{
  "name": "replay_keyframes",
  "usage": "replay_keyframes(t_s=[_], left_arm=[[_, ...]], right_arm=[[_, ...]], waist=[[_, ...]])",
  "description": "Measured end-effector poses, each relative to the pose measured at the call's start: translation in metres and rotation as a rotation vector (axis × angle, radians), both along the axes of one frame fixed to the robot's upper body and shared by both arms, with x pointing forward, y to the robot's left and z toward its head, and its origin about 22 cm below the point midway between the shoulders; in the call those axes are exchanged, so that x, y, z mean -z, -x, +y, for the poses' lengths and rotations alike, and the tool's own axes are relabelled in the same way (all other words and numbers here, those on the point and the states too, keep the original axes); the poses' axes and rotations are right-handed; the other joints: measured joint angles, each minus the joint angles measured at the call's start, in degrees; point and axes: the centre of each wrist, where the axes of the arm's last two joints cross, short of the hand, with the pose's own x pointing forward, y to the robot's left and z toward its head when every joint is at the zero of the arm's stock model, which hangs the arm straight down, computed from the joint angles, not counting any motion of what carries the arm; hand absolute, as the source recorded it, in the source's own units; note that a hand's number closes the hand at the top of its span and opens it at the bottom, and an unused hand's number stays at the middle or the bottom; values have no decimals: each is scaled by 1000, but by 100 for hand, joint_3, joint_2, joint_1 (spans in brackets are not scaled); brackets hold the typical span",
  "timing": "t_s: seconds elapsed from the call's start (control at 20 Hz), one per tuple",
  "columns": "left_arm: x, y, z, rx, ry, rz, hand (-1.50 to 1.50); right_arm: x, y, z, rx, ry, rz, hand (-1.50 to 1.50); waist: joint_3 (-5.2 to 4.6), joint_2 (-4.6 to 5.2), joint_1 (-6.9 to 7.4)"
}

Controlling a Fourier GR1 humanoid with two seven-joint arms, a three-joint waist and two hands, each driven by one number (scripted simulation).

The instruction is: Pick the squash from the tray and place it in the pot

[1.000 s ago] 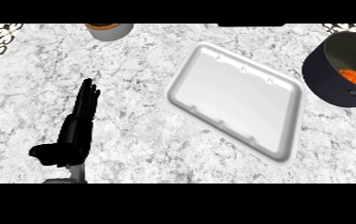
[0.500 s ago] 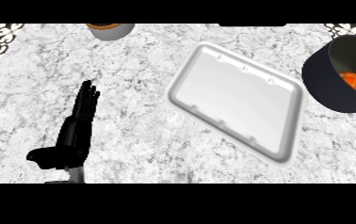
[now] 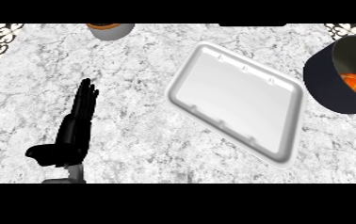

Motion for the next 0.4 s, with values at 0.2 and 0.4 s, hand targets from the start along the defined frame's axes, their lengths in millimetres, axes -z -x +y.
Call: replay_keyframes(t_s=[0.2, 0.4], left_arm=[[-1, -5, -3, 3, 2, 2, 0], [5, -3, -1, 2, 0, 1, 0]], right_arm=[[0, 18, -15, 50, 1, -42, -150], [4, 41, -20, 105, 0, -76, -150]], waist=[[3, 1, -2], [0, -1, -7]])
